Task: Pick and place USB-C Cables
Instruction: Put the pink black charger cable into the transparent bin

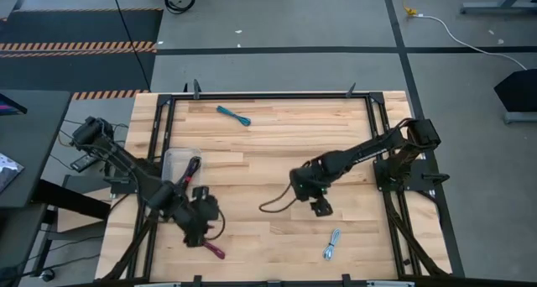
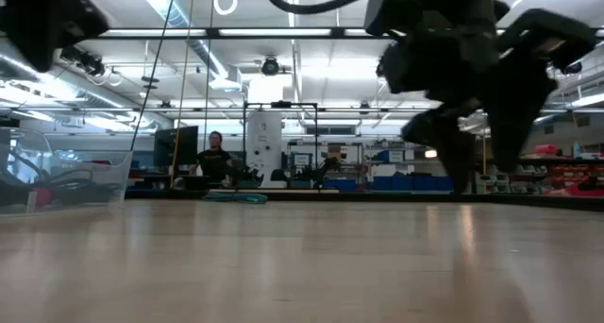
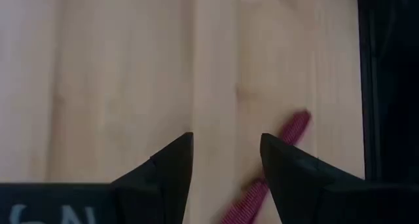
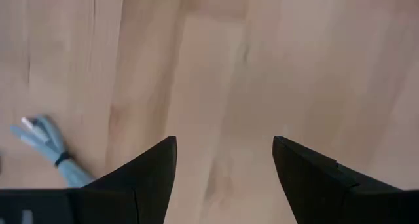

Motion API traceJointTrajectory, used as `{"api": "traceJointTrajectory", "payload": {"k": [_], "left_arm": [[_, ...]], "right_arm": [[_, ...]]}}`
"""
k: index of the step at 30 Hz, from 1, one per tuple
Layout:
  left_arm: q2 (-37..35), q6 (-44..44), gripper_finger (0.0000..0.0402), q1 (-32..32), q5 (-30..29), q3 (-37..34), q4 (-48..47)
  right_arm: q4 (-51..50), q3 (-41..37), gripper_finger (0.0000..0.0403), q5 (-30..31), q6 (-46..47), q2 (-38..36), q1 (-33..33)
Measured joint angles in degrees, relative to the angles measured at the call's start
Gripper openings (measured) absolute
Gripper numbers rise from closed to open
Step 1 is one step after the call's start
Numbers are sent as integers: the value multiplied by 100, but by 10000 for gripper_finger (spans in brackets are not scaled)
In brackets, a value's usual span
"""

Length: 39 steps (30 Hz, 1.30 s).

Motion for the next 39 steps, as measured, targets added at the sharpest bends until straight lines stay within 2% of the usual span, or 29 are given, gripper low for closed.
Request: {"api": "traceJointTrajectory", "payload": {"k": [6, 14, 23, 28, 32, 37, 39], "left_arm": [[734, -166, 185, -538, 27, -36, 143], [1480, -376, 187, -868, 485, -36, 644], [1965, -189, 213, -918, 643, -34, 252], [2318, -164, 209, -867, 715, 3, 267], [2335, -210, 161, -850, 740, 77, 198], [2335, -439, 32, -734, 533, 658, -872], [2329, -463, 22, -662, 396, 962, -1193]], "right_arm": [[-316, 0, 247, 58, 363, 0, 485], [-555, 0, 240, 74, 884, 0, 862], [-1038, 0, 240, 73, 1495, 0, 1327], [-1103, 0, 240, 77, 1743, 2, 1603], [-1094, 0, 240, 80, 1821, 2, 1781], [-1088, 0, 240, 88, 1821, 2, 1849], [-1085, 0, 240, 98, 1821, 2, 1844]]}}
